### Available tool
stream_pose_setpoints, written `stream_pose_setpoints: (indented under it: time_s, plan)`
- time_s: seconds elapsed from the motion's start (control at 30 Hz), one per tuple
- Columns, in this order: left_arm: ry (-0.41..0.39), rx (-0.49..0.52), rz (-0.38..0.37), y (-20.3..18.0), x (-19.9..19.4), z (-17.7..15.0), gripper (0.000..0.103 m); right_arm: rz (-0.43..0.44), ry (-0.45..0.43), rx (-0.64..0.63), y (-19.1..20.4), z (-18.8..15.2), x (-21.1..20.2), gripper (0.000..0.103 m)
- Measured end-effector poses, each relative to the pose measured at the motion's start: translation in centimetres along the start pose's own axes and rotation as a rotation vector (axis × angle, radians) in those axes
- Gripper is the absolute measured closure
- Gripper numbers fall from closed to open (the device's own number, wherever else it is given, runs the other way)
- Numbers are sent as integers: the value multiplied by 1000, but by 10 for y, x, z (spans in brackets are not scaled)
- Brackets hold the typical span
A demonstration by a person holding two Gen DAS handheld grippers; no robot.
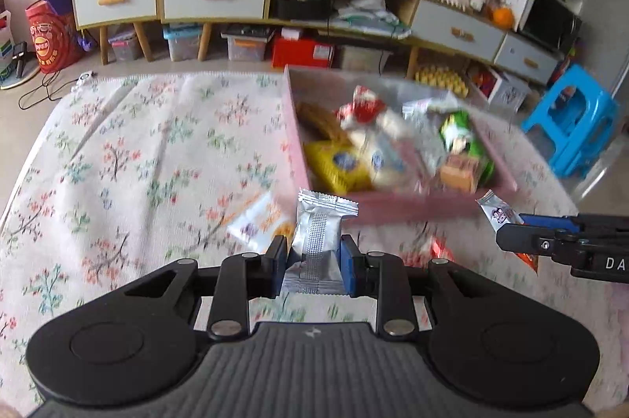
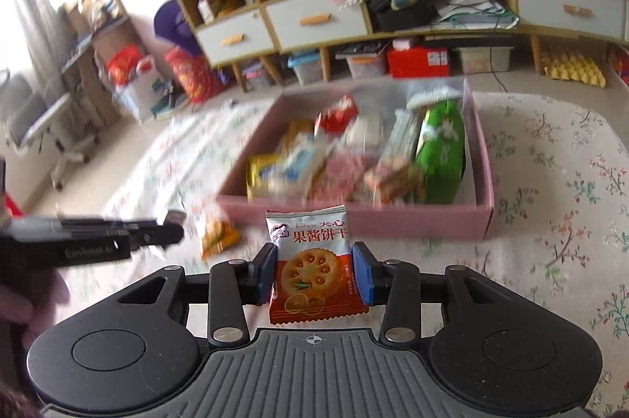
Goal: Organize snacks
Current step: 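Carry both packs into the pink box and open both grippers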
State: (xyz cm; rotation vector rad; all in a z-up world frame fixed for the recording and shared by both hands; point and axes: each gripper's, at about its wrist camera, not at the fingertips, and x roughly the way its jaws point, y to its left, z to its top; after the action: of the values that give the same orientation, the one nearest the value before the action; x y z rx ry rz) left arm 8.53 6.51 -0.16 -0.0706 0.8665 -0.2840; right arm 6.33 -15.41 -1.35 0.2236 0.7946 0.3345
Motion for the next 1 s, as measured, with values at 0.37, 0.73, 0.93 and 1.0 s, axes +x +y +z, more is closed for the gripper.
stream_pose_setpoints:
  time_s: [0.37, 0.73, 0.93, 1.0]
  plan:
    - [-106, -149, -54, -4, 34, 35, 77, 25, -82, 200, -29, 39, 23, 63]
    - [-98, -161, 15, -15, 59, 32, 77, 78, -108, 278, -51, 41, 48, 62]
    - [-97, -136, 31, -17, 60, 30, 76, 84, -109, 278, -50, 40, 59, 62]
    - [-104, -126, 29, -18, 58, 30, 76, 94, -122, 283, -51, 40, 59, 60]
